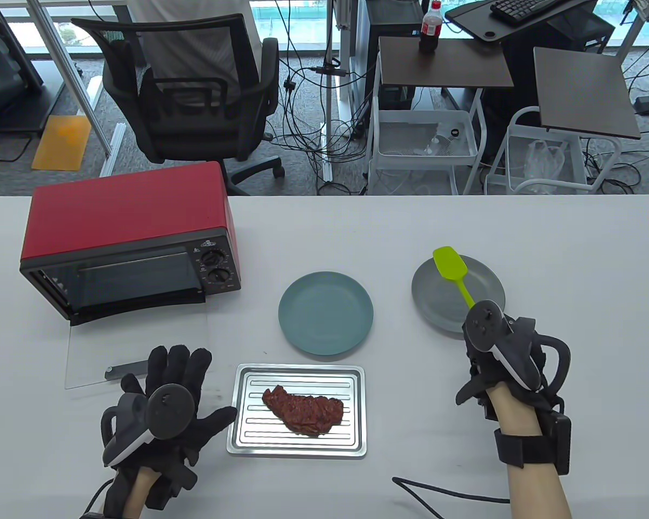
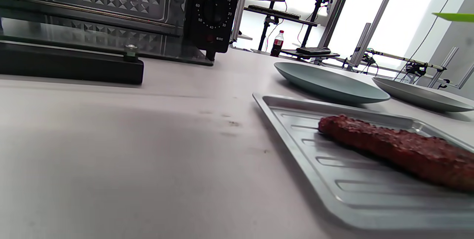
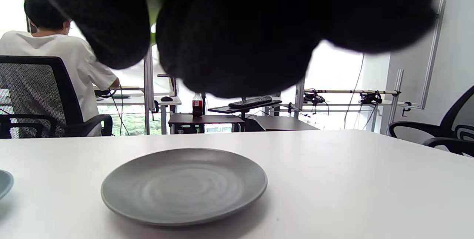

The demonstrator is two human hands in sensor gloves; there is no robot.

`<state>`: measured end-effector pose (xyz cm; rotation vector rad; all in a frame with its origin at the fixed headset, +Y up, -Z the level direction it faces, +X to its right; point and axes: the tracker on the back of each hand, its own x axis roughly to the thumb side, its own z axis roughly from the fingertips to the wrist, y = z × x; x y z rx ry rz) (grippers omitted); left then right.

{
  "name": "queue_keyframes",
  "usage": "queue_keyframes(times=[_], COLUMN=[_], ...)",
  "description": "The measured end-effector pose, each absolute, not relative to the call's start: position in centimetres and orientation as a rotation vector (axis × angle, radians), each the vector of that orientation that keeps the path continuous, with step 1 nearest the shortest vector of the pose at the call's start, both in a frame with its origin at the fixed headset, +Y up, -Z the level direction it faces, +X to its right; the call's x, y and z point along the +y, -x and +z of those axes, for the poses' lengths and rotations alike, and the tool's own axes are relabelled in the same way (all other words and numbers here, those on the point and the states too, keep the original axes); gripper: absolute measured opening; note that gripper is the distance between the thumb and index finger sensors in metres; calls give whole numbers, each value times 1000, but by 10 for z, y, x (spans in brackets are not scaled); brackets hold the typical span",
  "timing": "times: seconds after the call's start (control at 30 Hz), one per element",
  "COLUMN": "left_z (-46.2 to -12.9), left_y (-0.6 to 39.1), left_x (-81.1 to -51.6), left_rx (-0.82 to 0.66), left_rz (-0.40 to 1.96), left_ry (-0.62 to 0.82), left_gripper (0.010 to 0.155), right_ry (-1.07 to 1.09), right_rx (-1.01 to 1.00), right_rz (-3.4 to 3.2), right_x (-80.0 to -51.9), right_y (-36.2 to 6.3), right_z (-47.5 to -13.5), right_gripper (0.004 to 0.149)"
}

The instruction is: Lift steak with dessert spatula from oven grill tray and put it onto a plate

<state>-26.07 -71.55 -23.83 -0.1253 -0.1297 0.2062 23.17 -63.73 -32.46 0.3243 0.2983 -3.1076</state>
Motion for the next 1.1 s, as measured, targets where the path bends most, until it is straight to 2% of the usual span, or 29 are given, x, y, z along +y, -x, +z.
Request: queue_keyframes(times=[0.17,0.47,0.93,1.1], left_z=[-241,-247,-258,-259], left_y=[258,249,237,236], left_x=[-722,-745,-784,-787], left_rx=[-136,-136,-154,-157], left_rz=[203,201,100,77], left_ry=[177,371,684,700], left_gripper=[101,102,106,106], right_ry=[-153,211,542,620], right_rx=[356,374,141,52], right_rz=[-3180,-3141,-3102,-3069], right_x=[-631,-639,-666,-675], right_y=[-222,-205,-193,-191], right_z=[-299,-266,-246,-244], right_gripper=[44,44,43,42])
